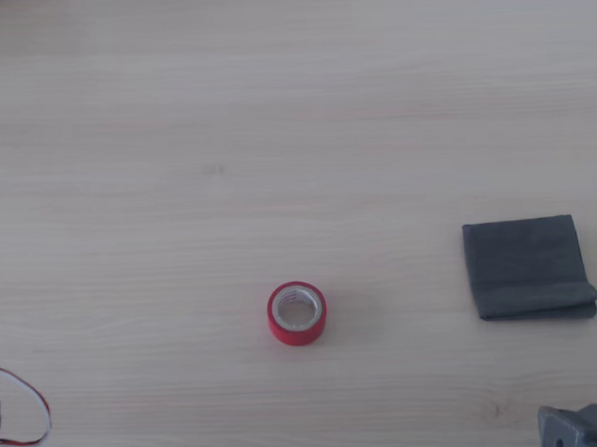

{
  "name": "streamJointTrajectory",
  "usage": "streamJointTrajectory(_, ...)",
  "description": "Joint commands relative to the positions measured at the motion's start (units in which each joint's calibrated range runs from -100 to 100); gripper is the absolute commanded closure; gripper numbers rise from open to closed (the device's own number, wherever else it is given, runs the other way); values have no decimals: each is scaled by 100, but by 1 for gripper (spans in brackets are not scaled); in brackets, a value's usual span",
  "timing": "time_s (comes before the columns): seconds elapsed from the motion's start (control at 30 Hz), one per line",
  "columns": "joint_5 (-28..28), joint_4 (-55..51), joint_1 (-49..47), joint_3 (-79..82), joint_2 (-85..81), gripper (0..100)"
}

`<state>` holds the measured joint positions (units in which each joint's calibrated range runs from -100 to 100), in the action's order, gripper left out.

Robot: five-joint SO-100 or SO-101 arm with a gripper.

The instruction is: Grab the red tape and move it to the grey mat

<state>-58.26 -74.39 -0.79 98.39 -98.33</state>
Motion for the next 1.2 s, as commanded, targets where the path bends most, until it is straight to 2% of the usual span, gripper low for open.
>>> streamJointTrajectory(0.0,-61,-59,-39,98,-50,98)
streamJointTrajectory(0.83,-66,-50,-21,8,0,97)
streamJointTrajectory(1.03,-30,-50,-264,-616,423,88)
streamJointTrajectory(1.17,-14,-50,-354,-1258,1245,87)
